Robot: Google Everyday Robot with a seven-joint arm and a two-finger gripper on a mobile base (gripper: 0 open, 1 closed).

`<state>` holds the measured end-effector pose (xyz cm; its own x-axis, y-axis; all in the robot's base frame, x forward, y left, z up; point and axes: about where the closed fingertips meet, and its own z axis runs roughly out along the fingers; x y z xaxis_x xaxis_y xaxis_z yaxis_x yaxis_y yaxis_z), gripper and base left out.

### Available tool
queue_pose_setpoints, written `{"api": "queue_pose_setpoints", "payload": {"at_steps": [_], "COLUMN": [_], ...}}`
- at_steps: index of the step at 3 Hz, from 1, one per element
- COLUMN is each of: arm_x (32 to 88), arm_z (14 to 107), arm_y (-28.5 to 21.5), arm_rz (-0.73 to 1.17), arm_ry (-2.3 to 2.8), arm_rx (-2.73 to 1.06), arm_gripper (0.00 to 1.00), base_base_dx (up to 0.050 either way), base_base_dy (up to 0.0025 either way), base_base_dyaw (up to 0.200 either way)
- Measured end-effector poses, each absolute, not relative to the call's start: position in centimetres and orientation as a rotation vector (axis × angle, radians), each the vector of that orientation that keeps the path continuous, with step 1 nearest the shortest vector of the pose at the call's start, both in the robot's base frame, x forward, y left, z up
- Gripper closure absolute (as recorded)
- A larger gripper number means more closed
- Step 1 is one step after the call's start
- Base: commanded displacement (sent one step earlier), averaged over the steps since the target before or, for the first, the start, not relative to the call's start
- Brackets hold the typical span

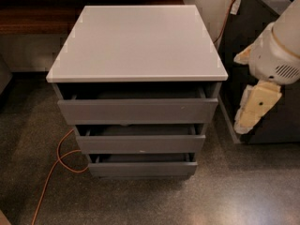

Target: Pick pepsi can from middle drawer and place on counter

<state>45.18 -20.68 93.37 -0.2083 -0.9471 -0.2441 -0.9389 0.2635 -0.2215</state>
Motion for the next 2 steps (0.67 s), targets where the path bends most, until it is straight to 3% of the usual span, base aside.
{"api": "queue_pose_setpoints", "payload": {"at_steps": [2], "arm_x": [46.7], "arm_z": [81.9], "arm_y": [-16.5], "arm_rz": [0.161], "arm_ry": [2.170], "arm_rx": [-1.659], "arm_gripper": [0.00], "base_base_dx": [0.000], "base_base_dy": [0.00000], "base_base_dyaw": [0.000]}}
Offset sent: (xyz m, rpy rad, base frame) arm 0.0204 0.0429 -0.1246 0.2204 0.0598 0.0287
